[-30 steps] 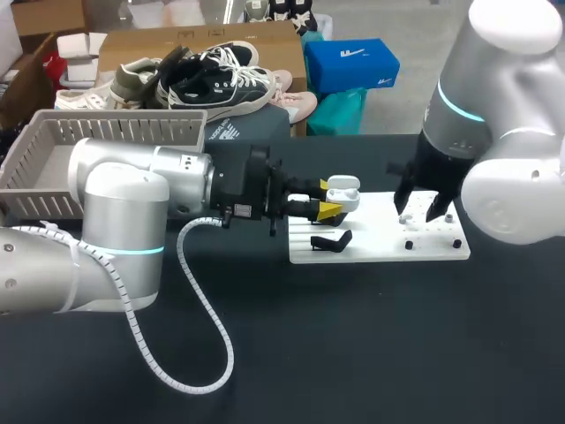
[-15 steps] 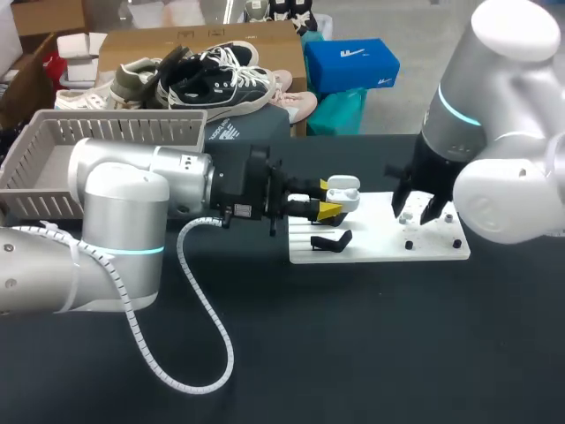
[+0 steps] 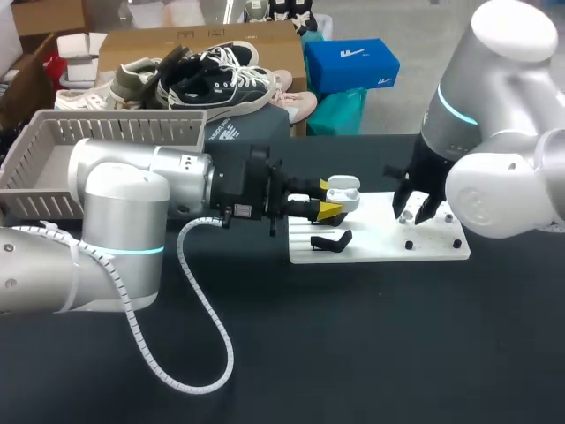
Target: Pick up each earbud case from the left stands, insert the matching earbuds, close the lid, and place the case in the box.
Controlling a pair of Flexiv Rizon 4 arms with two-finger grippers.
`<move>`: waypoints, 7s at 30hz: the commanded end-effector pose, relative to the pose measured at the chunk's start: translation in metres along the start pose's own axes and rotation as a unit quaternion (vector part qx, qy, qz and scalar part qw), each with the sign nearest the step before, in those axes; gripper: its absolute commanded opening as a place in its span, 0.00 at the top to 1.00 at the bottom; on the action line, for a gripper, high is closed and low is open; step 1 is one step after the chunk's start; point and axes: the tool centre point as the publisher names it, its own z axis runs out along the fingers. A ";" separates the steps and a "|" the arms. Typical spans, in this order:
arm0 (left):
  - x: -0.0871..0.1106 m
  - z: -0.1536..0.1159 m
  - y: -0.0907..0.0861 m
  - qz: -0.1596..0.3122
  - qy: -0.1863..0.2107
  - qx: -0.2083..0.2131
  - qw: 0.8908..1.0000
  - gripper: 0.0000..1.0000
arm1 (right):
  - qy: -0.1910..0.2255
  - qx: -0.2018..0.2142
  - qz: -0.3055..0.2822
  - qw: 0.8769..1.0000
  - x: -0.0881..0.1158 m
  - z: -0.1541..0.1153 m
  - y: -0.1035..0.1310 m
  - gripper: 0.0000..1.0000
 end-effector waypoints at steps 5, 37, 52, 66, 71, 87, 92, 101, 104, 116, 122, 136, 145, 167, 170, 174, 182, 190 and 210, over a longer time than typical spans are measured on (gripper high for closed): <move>0.000 0.000 -0.002 0.001 0.000 -0.004 1.000 1.00 | 0.003 0.003 0.000 1.000 -0.001 0.001 0.002 0.98; 0.000 0.000 -0.002 0.001 0.000 -0.004 1.000 1.00 | -0.046 0.029 0.010 0.998 0.009 -0.072 0.000 1.00; 0.000 0.000 -0.002 0.001 0.000 -0.004 1.000 1.00 | -0.018 0.058 -0.102 0.993 0.050 -0.168 0.056 1.00; 0.000 0.000 -0.002 0.001 0.000 -0.004 1.000 1.00 | 0.035 0.059 -0.190 0.979 0.084 -0.160 0.108 1.00; 0.000 0.000 -0.002 0.001 0.000 -0.004 1.000 1.00 | 0.048 0.062 -0.212 0.974 0.087 -0.148 0.118 1.00; 0.000 0.000 -0.002 0.001 0.000 -0.004 1.000 1.00 | 0.047 0.055 -0.216 0.974 0.087 -0.145 0.122 1.00; 0.000 0.000 -0.002 0.001 0.000 -0.004 1.000 1.00 | 0.047 0.055 -0.216 0.974 0.087 -0.145 0.122 1.00; 0.000 0.000 -0.002 0.001 0.000 -0.004 1.000 1.00 | 0.028 0.056 -0.254 0.965 0.085 -0.143 0.127 1.00; 0.000 0.000 -0.002 0.001 0.000 -0.004 1.000 1.00 | 0.031 0.062 -0.260 0.963 0.084 -0.141 0.128 1.00; 0.000 0.000 -0.002 0.001 0.000 -0.004 1.000 1.00 | 0.054 0.065 -0.254 0.964 0.084 -0.133 0.135 1.00; 0.000 0.000 -0.002 0.001 0.000 -0.004 1.000 1.00 | 0.060 0.066 -0.255 0.963 0.084 -0.128 0.137 1.00; 0.000 0.000 -0.002 0.001 0.000 -0.004 1.000 1.00 | 0.058 0.064 -0.239 0.967 0.081 -0.121 0.130 1.00; 0.000 0.000 -0.002 0.001 0.000 -0.004 1.000 1.00 | 0.056 0.059 -0.237 0.968 0.079 -0.119 0.129 1.00; 0.000 0.000 -0.002 0.001 0.000 -0.004 1.000 1.00 | 0.025 0.029 -0.218 0.975 0.077 -0.128 0.123 1.00; 0.000 0.000 -0.002 0.001 0.000 -0.004 1.000 1.00 | 0.012 0.021 -0.218 0.976 0.079 -0.138 0.124 1.00; 0.000 0.000 -0.002 0.001 0.000 -0.004 1.000 1.00 | -0.002 0.013 -0.216 0.976 0.081 -0.146 0.125 1.00; 0.000 0.000 -0.002 0.001 0.000 -0.004 1.000 1.00 | -0.022 -0.017 -0.197 0.980 0.088 -0.142 0.126 1.00; 0.000 0.000 -0.002 0.001 0.000 -0.004 1.000 1.00 | -0.076 -0.044 -0.185 0.979 0.095 -0.140 0.127 1.00; 0.000 0.000 -0.002 0.001 0.000 -0.004 1.000 1.00 | -0.168 -0.063 -0.176 0.968 0.089 -0.137 0.129 1.00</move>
